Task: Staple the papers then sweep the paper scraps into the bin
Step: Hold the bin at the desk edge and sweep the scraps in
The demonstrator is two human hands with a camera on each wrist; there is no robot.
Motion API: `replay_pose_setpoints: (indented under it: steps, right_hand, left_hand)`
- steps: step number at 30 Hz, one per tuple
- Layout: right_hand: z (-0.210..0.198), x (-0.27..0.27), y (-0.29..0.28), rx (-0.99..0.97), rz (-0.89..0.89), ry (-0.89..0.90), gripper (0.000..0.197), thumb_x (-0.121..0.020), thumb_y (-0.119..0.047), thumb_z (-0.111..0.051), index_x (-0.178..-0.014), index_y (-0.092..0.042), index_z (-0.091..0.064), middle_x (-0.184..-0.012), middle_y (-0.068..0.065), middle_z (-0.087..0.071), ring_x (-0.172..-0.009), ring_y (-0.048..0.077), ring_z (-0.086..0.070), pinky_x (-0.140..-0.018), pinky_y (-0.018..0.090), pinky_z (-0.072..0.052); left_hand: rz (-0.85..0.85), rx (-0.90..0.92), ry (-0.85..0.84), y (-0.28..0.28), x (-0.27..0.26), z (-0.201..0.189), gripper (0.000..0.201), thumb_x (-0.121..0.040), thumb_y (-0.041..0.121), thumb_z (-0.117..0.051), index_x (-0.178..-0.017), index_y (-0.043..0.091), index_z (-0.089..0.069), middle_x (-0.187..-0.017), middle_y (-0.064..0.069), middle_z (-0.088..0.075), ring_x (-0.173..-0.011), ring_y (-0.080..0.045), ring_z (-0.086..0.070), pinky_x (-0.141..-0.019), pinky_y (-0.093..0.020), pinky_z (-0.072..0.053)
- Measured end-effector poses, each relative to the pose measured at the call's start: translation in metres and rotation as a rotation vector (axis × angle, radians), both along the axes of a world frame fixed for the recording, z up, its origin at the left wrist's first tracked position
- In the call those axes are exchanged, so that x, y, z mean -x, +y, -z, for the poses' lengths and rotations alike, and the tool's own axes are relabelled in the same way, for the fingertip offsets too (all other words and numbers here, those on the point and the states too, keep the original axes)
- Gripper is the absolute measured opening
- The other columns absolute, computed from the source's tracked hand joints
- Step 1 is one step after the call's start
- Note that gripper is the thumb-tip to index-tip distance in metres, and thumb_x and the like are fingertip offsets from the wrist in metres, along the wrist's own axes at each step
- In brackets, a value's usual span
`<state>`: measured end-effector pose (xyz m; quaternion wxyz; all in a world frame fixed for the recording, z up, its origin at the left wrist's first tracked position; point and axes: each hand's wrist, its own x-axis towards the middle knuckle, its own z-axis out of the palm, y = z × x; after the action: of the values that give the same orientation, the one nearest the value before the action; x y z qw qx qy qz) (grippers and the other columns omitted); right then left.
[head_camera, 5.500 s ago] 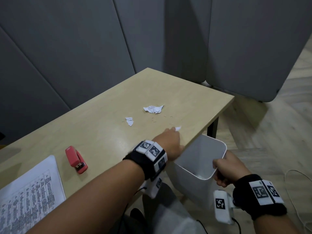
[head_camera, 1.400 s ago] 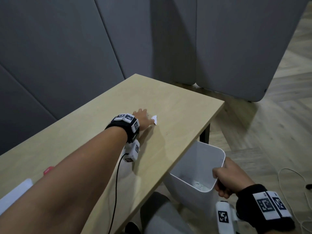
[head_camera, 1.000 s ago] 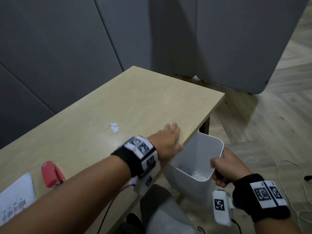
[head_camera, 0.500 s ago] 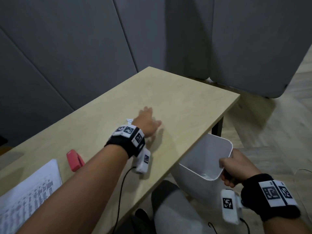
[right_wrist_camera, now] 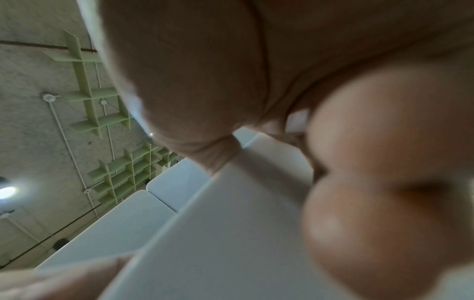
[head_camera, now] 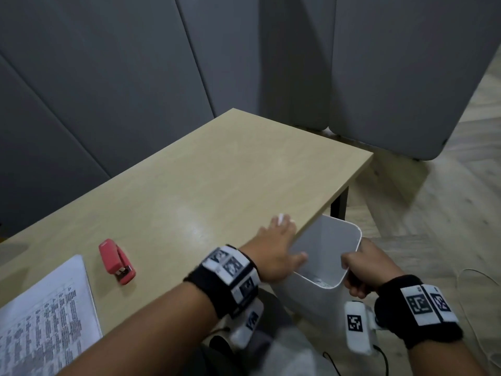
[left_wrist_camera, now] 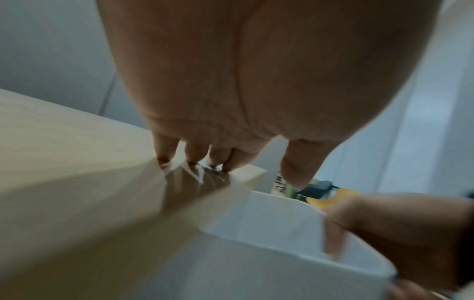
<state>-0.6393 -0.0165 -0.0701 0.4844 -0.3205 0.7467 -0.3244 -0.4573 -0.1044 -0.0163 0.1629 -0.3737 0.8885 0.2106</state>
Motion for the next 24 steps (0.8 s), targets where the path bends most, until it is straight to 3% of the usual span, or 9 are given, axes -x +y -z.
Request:
replay_pose_setpoints:
  steps: [3, 8, 11, 14, 18, 21, 24]
  right_hand:
    - [0.001, 0.003, 0.003, 0.006, 0.004, -0.011, 0.024, -0.079, 0.007, -0.039, -0.09, -0.01, -0.052, -0.052, 0.024, -0.051, -0.032, 0.023, -0.048, -0.039, 0.023, -0.04]
    - [0.006, 0.01, 0.009, 0.006, 0.031, -0.026, 0.022, -0.082, 0.006, -0.04, -0.091, -0.008, -0.054, -0.052, 0.022, -0.051, -0.03, 0.023, -0.048, -0.038, 0.023, -0.04]
    - [0.019, 0.016, 0.01, -0.007, 0.054, -0.031, 0.03, -0.081, 0.005, -0.04, -0.104, -0.008, -0.053, -0.051, 0.021, -0.052, -0.032, 0.024, -0.05, -0.038, 0.025, -0.042]
    - [0.044, 0.023, 0.012, -0.029, 0.086, -0.041, 0.042, -0.08, 0.007, -0.038, -0.118, -0.007, -0.049, -0.049, 0.021, -0.052, -0.032, 0.025, -0.05, -0.039, 0.027, -0.043]
    - [0.106, 0.031, 0.017, -0.122, 0.151, -0.084, 0.052, -0.082, 0.009, -0.036, -0.131, -0.008, -0.042, -0.059, 0.016, -0.051, -0.031, 0.021, -0.045, -0.041, 0.027, -0.039]
    - [0.162, 0.032, 0.024, -0.255, 0.176, -0.079, 0.057, -0.086, 0.004, -0.043, -0.142, -0.007, -0.034, -0.073, 0.024, -0.062, -0.039, 0.028, -0.059, -0.04, 0.03, -0.049]
    - [0.227, 0.03, 0.034, -0.388, 0.16, -0.049, 0.064, -0.082, -0.004, -0.051, -0.145, -0.003, -0.039, -0.084, 0.025, -0.071, -0.041, 0.028, -0.065, -0.041, 0.031, -0.052]
  left_hand:
    - [0.095, 0.008, 0.052, 0.035, 0.017, 0.006, 0.079, -0.101, 0.047, -0.039, -0.158, 0.011, 0.001, -0.166, -0.006, 0.012, -0.153, -0.019, 0.013, -0.124, -0.041, 0.002]
    - [0.12, -0.111, 0.079, 0.061, 0.025, 0.007, 0.072, -0.102, 0.042, -0.042, -0.158, 0.011, -0.008, -0.168, -0.005, -0.003, -0.154, -0.018, -0.007, -0.123, -0.032, -0.005]
    - [0.094, -0.061, 0.091, 0.059, 0.019, 0.01, 0.063, -0.101, 0.037, -0.046, -0.155, 0.012, -0.025, -0.164, -0.006, -0.023, -0.149, -0.023, -0.026, -0.12, -0.033, -0.019]
    - [0.065, -0.02, 0.139, 0.054, 0.002, 0.017, 0.063, -0.1, 0.038, -0.048, -0.155, 0.016, -0.028, -0.164, 0.0, -0.024, -0.149, -0.016, -0.026, -0.121, -0.029, -0.02]
    - [-0.015, 0.074, 0.343, 0.049, -0.031, 0.026, 0.058, -0.098, 0.039, -0.053, -0.152, 0.025, -0.037, -0.16, 0.011, -0.032, -0.146, -0.007, -0.03, -0.116, -0.019, -0.02]
    - [-0.095, 0.14, 0.552, 0.05, -0.049, 0.027, 0.051, -0.093, 0.036, -0.058, -0.141, 0.02, -0.055, -0.149, 0.006, -0.05, -0.136, -0.006, -0.045, -0.114, -0.028, -0.037]
    - [-0.159, 0.241, 0.619, 0.05, -0.06, 0.028, 0.054, -0.09, 0.041, -0.055, -0.138, 0.018, -0.057, -0.146, 0.006, -0.051, -0.133, -0.006, -0.046, -0.111, -0.027, -0.039]
